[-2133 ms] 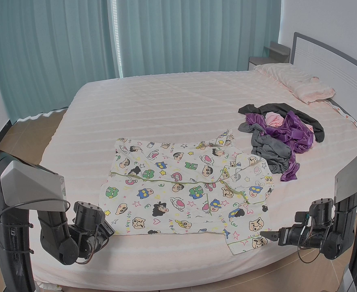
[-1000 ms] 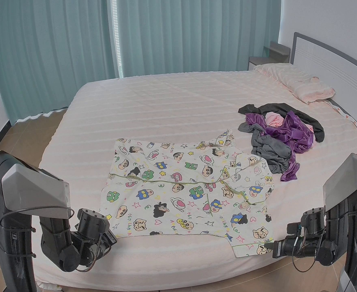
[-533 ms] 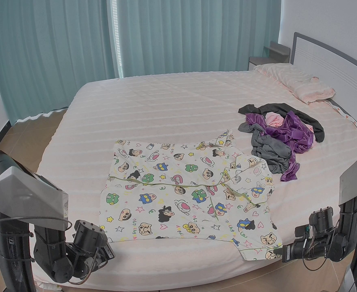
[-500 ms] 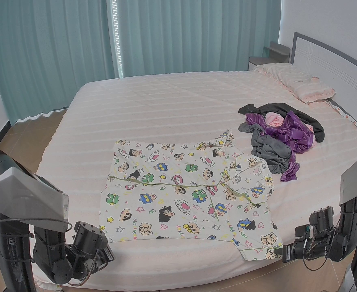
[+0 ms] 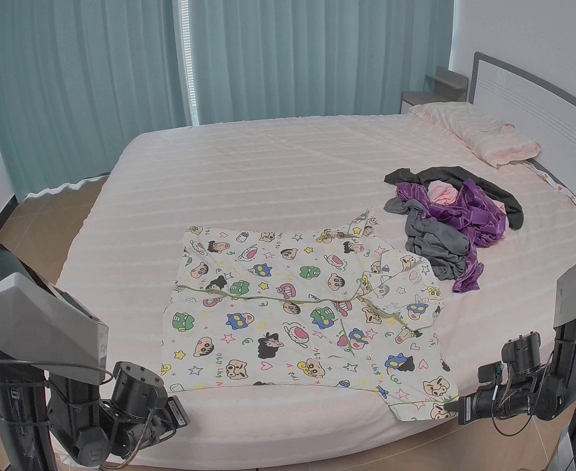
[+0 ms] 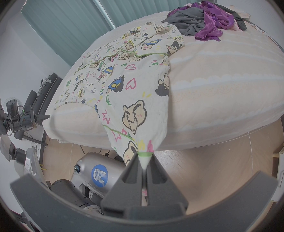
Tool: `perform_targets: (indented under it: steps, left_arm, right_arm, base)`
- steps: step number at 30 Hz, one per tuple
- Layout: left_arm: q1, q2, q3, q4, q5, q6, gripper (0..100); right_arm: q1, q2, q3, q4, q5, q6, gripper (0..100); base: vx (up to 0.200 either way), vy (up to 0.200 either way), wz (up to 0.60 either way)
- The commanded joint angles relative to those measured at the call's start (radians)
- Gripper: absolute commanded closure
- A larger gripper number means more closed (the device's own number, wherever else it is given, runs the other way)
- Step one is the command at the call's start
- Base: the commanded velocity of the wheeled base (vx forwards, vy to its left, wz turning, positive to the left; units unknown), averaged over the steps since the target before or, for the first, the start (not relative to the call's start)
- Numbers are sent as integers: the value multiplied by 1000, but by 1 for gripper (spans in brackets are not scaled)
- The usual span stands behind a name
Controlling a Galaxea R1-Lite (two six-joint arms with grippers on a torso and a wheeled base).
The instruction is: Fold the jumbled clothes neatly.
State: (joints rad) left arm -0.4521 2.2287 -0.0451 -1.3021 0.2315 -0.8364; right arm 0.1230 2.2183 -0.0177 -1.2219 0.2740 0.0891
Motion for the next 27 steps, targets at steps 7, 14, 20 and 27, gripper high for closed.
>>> perform_targets:
  steps: [7,14,20,27]
  left_arm:
    - [109,11,-76,-29,-113,14,0]
    - [113,108,-167,-29,-115,19,0]
    - [113,141,-231,-26,-110,20,0]
    - [124,155,-256,-17,-78,40,100]
  right_arm:
    - [0,1,18,-8,2,3,100]
    - [1,6,18,-24,2,3,100]
    - [1,6,18,-25,2,-2,100]
    - [1,6,18,-30,2,-2,100]
  base:
    - [0,0,0]
    - [0,0,0]
    - [0,0,0]
    - [0,0,0]
